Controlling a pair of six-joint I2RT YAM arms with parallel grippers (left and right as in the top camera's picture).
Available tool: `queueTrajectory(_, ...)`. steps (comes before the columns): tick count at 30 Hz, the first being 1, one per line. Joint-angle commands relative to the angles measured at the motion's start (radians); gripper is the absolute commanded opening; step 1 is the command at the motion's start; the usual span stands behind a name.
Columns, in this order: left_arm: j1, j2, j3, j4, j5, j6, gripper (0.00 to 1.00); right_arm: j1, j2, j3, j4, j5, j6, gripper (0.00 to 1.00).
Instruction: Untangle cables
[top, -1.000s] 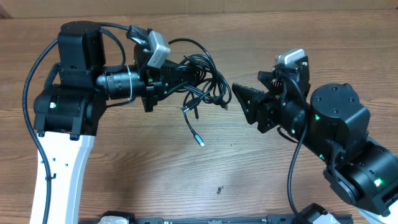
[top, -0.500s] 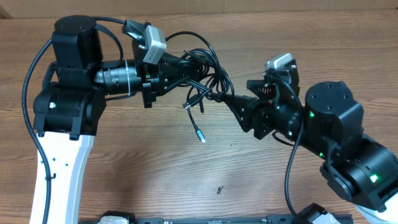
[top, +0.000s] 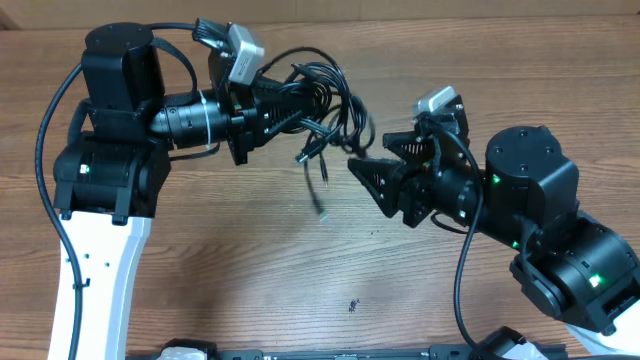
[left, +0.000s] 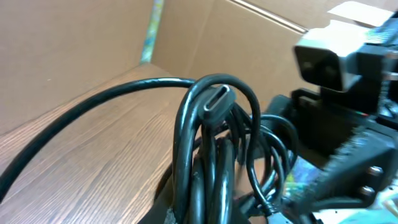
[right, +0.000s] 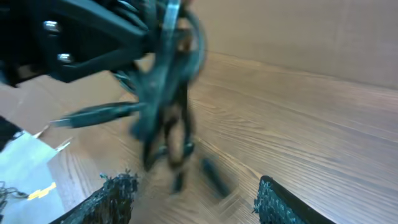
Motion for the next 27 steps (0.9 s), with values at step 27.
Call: queueTrajectory(27, -0.03, -0.003, 0.012, 0.037, 0.061, -0.126, 0.04, 0.003, -0.002, 0.008, 0.053, -0.041, -0.033, 0.42)
